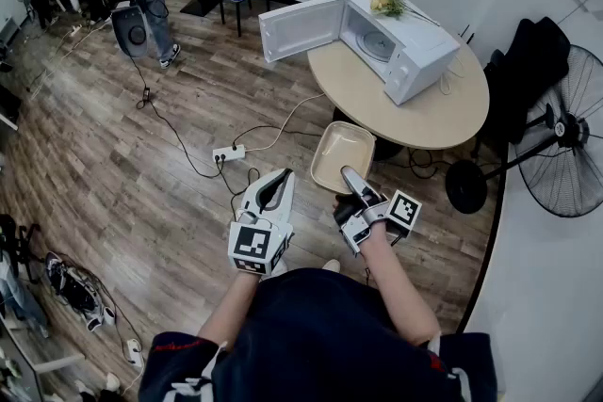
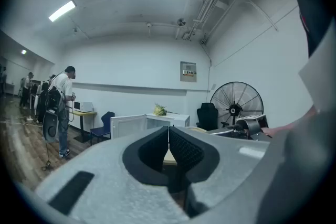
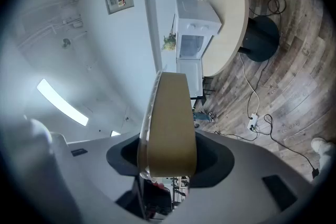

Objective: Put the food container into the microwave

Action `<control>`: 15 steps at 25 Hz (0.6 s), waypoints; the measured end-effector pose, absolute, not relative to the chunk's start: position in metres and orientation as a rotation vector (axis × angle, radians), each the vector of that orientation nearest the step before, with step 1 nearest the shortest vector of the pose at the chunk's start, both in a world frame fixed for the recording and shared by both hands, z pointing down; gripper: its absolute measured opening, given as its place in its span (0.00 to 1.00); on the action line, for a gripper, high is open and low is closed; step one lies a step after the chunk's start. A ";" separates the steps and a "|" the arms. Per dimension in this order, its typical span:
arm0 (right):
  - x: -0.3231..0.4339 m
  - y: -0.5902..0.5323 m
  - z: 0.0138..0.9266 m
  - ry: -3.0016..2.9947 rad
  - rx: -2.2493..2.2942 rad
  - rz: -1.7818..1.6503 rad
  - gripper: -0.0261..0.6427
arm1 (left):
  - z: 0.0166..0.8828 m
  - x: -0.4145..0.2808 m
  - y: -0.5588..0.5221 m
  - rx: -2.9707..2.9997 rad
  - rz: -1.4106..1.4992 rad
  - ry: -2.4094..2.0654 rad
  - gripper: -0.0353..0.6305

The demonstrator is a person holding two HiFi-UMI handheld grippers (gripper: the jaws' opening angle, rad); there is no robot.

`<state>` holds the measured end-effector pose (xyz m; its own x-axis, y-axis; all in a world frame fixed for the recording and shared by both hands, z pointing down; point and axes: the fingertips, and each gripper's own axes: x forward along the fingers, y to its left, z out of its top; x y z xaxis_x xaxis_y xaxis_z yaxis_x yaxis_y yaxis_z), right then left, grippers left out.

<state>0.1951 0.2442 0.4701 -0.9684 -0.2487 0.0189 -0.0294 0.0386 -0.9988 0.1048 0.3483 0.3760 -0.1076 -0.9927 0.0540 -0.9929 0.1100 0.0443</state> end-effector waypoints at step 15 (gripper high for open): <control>0.206 0.230 0.468 2.139 -0.239 -2.062 0.35 | 0.381 0.119 0.335 2.036 0.007 -2.289 0.08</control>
<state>0.2063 0.2303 0.4678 -0.9743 -0.2252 -0.0047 -0.0035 0.0361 -0.9993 0.1194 0.3347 0.3807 -0.1145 -0.9915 0.0615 -0.9919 0.1175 0.0484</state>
